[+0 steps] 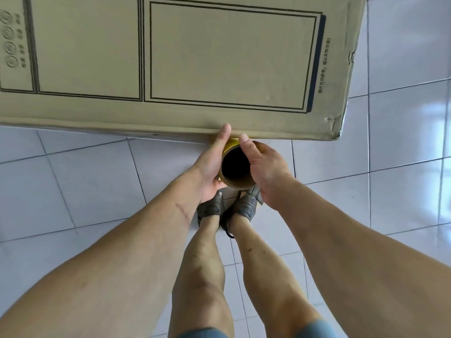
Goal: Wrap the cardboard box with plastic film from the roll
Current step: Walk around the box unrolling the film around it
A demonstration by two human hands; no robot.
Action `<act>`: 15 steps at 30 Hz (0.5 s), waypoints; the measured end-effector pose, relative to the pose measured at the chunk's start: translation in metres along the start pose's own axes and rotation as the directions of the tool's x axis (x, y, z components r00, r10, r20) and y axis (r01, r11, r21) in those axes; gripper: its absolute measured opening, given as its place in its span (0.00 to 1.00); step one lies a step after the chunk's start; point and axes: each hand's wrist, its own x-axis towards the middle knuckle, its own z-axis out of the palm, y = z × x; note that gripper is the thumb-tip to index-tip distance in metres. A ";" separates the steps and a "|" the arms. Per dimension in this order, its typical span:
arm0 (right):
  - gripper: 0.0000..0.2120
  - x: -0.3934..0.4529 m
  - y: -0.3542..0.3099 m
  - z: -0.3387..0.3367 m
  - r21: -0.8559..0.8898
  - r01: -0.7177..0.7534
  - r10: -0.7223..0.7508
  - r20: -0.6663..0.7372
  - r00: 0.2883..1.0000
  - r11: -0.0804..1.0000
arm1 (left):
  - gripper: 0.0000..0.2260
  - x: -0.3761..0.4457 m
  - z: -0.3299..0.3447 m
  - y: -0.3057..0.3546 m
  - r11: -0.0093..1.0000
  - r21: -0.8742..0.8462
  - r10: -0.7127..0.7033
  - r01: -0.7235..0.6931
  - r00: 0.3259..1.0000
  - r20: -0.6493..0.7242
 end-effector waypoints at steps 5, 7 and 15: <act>0.28 -0.002 0.003 -0.018 0.012 0.021 -0.021 -0.023 1.000 1.000 | 0.54 -0.004 0.020 -0.001 1.000 0.007 -0.010 0.010 0.999 -0.038; 0.27 -0.001 0.005 -0.017 0.065 0.014 -0.014 0.001 1.000 0.998 | 0.46 0.000 0.019 0.000 1.000 0.007 0.013 -0.012 0.996 -0.083; 0.32 0.006 0.008 -0.037 0.033 0.031 -0.030 -0.053 0.998 0.999 | 0.43 0.005 0.040 -0.002 0.999 0.021 -0.033 0.032 0.998 0.053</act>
